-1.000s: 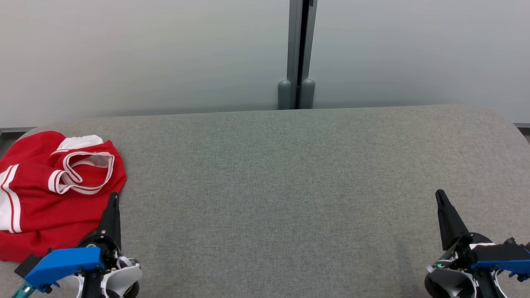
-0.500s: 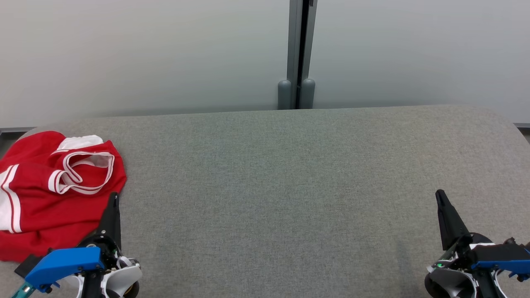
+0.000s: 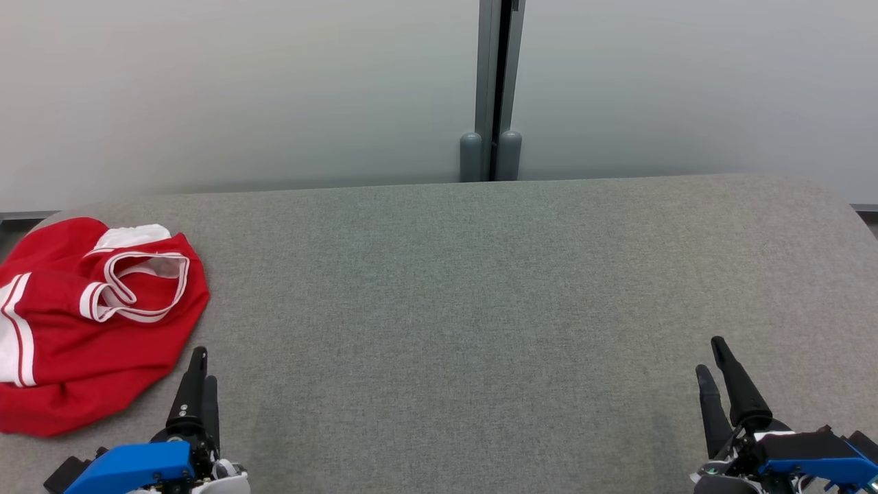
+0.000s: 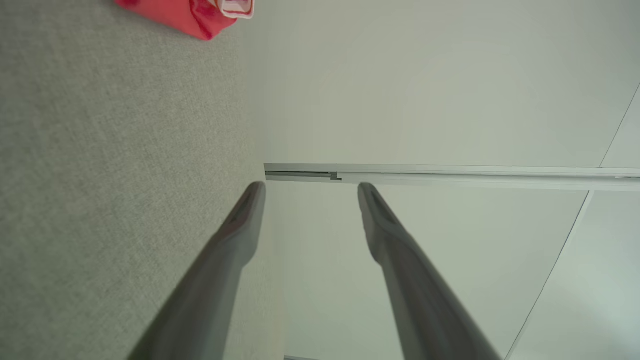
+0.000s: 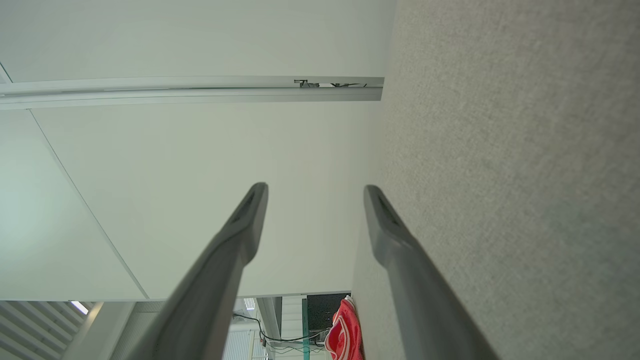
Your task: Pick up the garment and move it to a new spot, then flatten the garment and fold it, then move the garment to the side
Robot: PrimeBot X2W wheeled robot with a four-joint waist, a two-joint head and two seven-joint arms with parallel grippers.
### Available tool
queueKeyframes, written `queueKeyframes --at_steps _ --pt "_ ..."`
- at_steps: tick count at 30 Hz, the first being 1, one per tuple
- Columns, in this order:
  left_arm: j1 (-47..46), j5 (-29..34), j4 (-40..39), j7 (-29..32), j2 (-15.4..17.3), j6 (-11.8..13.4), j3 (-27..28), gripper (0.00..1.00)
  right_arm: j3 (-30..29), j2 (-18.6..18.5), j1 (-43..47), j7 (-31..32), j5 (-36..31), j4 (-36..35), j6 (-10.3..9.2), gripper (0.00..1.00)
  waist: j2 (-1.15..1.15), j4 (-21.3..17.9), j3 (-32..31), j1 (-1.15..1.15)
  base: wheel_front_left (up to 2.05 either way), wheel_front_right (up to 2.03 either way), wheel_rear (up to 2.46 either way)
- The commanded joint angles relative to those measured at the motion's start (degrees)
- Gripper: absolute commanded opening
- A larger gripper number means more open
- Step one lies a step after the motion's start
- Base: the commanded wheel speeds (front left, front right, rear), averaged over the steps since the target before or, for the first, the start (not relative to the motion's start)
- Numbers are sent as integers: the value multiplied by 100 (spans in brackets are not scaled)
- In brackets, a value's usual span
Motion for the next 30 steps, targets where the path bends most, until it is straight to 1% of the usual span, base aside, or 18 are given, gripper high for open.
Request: queueKeyframes --at_steps 1,5,8,9,10,12,13,17,26,30 --pt "-112 130 -135 -54 40 48 -32 100 42 -19 -122 -54 -64 -121 4 100 0 1 -1 0 0 0 0" --pt "-90 521 -188 -163 43 131 -107 100 93 -23 -132 -163 -359 -115 4 100 0 4 -3 0 0 0 0" --pt "-61 1004 -232 -267 57 212 -215 100 124 -26 -142 -268 -835 -99 5 100 0 11 -5 0 0 0 0" --pt "-61 1004 -232 -267 57 212 -215 100 124 -26 -142 -268 -835 -99 5 100 0 11 -5 0 0 0 0" --pt "-45 1249 -250 -318 65 249 -264 100 129 -28 -142 -320 -1101 -106 5 100 0 15 -6 0 0 0 0" --pt "-29 1466 -273 -368 66 273 -306 100 132 -30 -140 -369 -1355 -129 5 100 0 21 -7 0 0 0 0" --pt "-29 1466 -273 -368 66 273 -306 100 132 -30 -140 -369 -1355 -129 5 100 0 21 -7 0 0 0 0" --pt "-6 1922 -306 -463 78 323 -385 100 157 -34 -119 -463 -1814 -179 6 100 0 33 -11 0 0 0 0" --pt "30 3028 -367 -664 214 414 -643 100 189 -42 -82 -665 -3085 -257 7 100 0 49 -20 0 0 0 0" --pt "45 3438 -338 -745 258 457 -755 100 205 -45 -62 -746 -3415 -277 8 100 0 57 -23 0 0 0 0"
